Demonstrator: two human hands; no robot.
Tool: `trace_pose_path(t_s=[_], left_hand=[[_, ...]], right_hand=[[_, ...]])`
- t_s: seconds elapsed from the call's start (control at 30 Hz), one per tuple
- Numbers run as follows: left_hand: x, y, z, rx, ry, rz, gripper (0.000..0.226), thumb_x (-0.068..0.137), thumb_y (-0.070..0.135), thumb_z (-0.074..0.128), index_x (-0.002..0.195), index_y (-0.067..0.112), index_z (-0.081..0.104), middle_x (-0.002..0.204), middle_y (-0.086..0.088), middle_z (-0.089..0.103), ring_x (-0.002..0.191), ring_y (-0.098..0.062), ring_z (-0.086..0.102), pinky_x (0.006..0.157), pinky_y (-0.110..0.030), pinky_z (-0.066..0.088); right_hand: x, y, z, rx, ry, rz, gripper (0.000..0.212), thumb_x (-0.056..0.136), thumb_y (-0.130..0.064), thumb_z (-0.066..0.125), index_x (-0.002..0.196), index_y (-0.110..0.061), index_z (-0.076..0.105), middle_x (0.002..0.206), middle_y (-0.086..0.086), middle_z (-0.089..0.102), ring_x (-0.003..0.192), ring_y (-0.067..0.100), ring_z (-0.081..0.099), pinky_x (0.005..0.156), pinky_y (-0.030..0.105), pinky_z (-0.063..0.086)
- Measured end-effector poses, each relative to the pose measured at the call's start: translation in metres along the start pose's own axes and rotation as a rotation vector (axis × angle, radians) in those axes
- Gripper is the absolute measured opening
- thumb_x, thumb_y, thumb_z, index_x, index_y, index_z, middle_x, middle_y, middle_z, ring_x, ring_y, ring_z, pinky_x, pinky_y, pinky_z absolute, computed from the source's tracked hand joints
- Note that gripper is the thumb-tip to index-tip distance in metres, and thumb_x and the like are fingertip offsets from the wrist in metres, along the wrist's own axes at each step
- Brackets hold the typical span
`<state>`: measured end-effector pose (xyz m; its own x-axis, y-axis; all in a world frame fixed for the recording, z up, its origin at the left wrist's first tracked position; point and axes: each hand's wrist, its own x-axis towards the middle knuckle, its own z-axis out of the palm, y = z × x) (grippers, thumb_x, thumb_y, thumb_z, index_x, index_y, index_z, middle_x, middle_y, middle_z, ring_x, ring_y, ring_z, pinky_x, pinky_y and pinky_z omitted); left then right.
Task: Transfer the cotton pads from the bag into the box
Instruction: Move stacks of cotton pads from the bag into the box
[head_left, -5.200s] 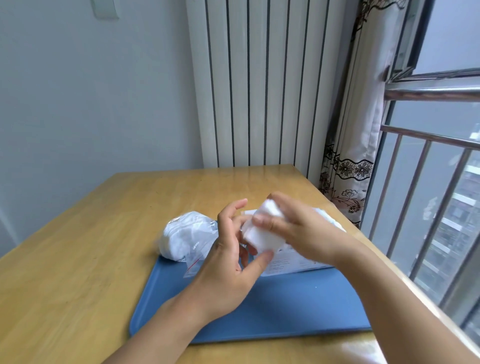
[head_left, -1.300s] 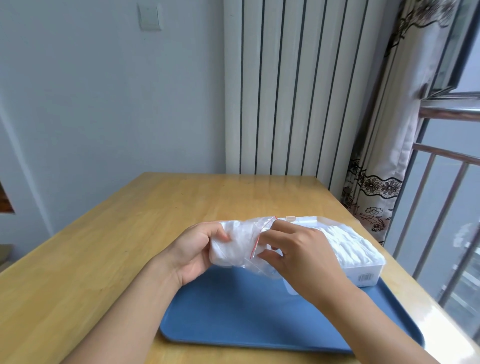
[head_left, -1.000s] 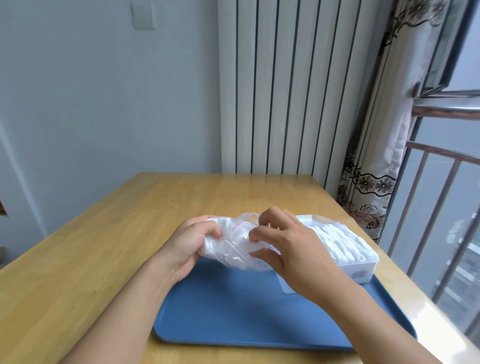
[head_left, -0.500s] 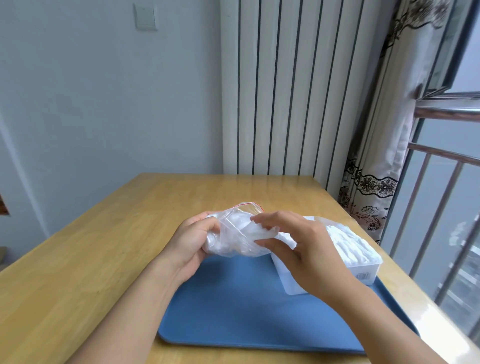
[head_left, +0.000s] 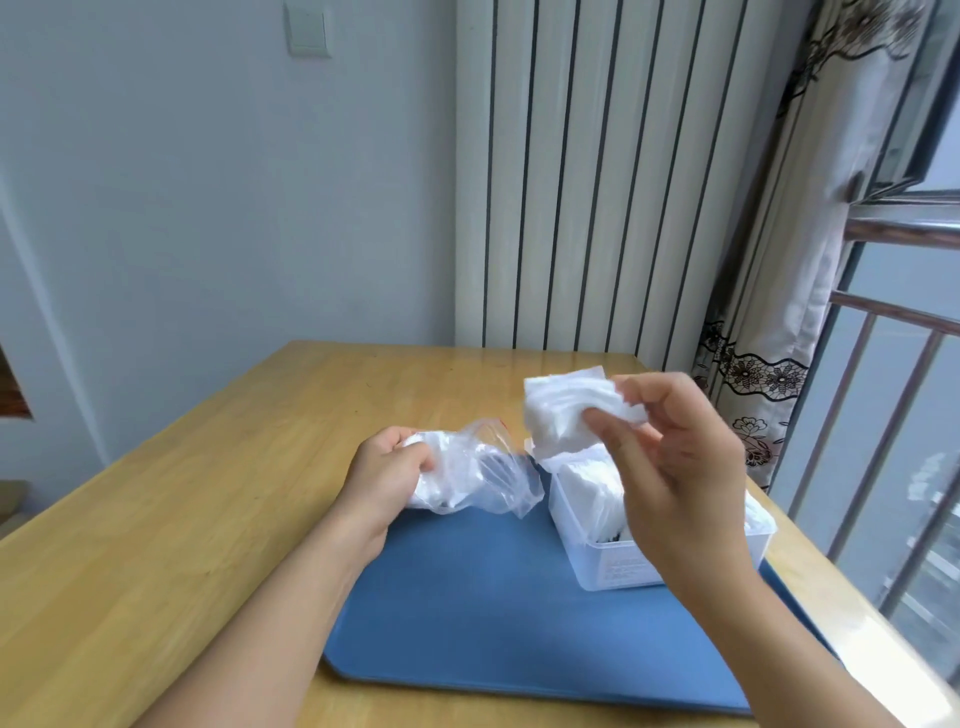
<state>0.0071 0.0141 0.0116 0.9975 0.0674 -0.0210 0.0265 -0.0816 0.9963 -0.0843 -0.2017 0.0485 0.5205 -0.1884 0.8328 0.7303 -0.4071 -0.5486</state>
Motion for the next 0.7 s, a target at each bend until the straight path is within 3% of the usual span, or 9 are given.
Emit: trace_pose_path(t_s=[0.1,0.2,0.27,0.33,0.4,0.5,0.6,0.7], left_hand=[[-0.006,0.001,0.001,0.197,-0.052,0.047,0.041,0.061,0.022,0.056,0.101,0.022,0.066,0.098,-0.002,0.070,0.081,-0.018,0.059,0.072,-0.030,0.046],[-0.017,0.007,0.006,0.330,-0.020,0.221,0.062,0.058,0.029,0.058,0.120,0.025,0.059,0.120,0.005,0.059,0.108,-0.012,0.054,0.085,-0.023,0.041],[-0.030,0.017,0.009,0.283,0.025,0.497,0.060,0.066,0.031,0.058,0.126,0.025,0.058,0.126,0.008,0.055,0.120,-0.005,0.049,0.094,-0.016,0.036],[-0.048,0.027,0.013,0.101,-0.101,0.609,0.052,0.074,0.041,0.058,0.124,0.027,0.061,0.124,0.006,0.062,0.120,-0.006,0.057,0.096,-0.016,0.043],[-0.061,0.033,0.021,-0.079,-0.311,0.473,0.053,0.077,0.052,0.059,0.124,0.028,0.062,0.118,0.003,0.068,0.109,-0.012,0.067,0.083,-0.025,0.053],[-0.066,0.034,0.033,-0.068,-0.407,0.302,0.043,0.085,0.048,0.067,0.123,0.027,0.063,0.113,0.003,0.073,0.097,-0.019,0.072,0.070,-0.028,0.055],[-0.062,0.030,0.035,-0.098,-0.420,0.257,0.027,0.097,0.022,0.066,0.124,0.019,0.064,0.111,-0.006,0.076,0.097,-0.028,0.073,0.072,-0.036,0.060],[-0.060,0.027,0.035,-0.148,-0.407,0.242,0.026,0.100,0.013,0.060,0.125,0.017,0.065,0.115,-0.008,0.076,0.102,-0.029,0.073,0.083,-0.044,0.061]], right_hand=[[0.005,-0.001,0.000,0.246,-0.093,0.287,0.015,0.091,-0.023,0.074,0.087,-0.021,0.059,0.075,-0.004,0.062,0.072,0.015,0.057,0.067,0.031,0.050],[0.002,0.005,0.002,0.413,-0.201,0.564,0.011,0.092,-0.019,0.072,0.090,-0.016,0.061,0.081,0.001,0.068,0.079,0.021,0.065,0.075,0.044,0.060],[0.000,0.007,0.003,0.442,-0.253,0.639,0.018,0.092,-0.018,0.074,0.097,-0.007,0.061,0.088,0.007,0.069,0.084,0.024,0.065,0.082,0.053,0.060],[-0.002,0.007,0.005,0.440,-0.292,0.645,0.023,0.089,-0.020,0.076,0.100,-0.006,0.062,0.092,0.012,0.068,0.087,0.026,0.064,0.088,0.059,0.055],[-0.004,0.006,0.006,0.434,-0.317,0.616,0.012,0.091,-0.015,0.073,0.098,-0.010,0.065,0.092,0.013,0.071,0.087,0.027,0.066,0.087,0.056,0.055],[-0.005,0.003,0.005,0.387,-0.329,0.581,0.009,0.094,-0.012,0.072,0.103,-0.012,0.069,0.095,0.012,0.076,0.087,0.027,0.070,0.084,0.046,0.055],[-0.003,0.003,0.004,0.347,-0.324,0.575,0.014,0.096,-0.006,0.067,0.108,-0.012,0.071,0.103,0.011,0.078,0.097,0.027,0.074,0.088,0.039,0.058],[0.000,0.002,0.003,0.286,-0.264,0.563,0.015,0.095,-0.008,0.067,0.105,-0.017,0.074,0.102,0.004,0.078,0.098,0.020,0.074,0.088,0.038,0.057]])
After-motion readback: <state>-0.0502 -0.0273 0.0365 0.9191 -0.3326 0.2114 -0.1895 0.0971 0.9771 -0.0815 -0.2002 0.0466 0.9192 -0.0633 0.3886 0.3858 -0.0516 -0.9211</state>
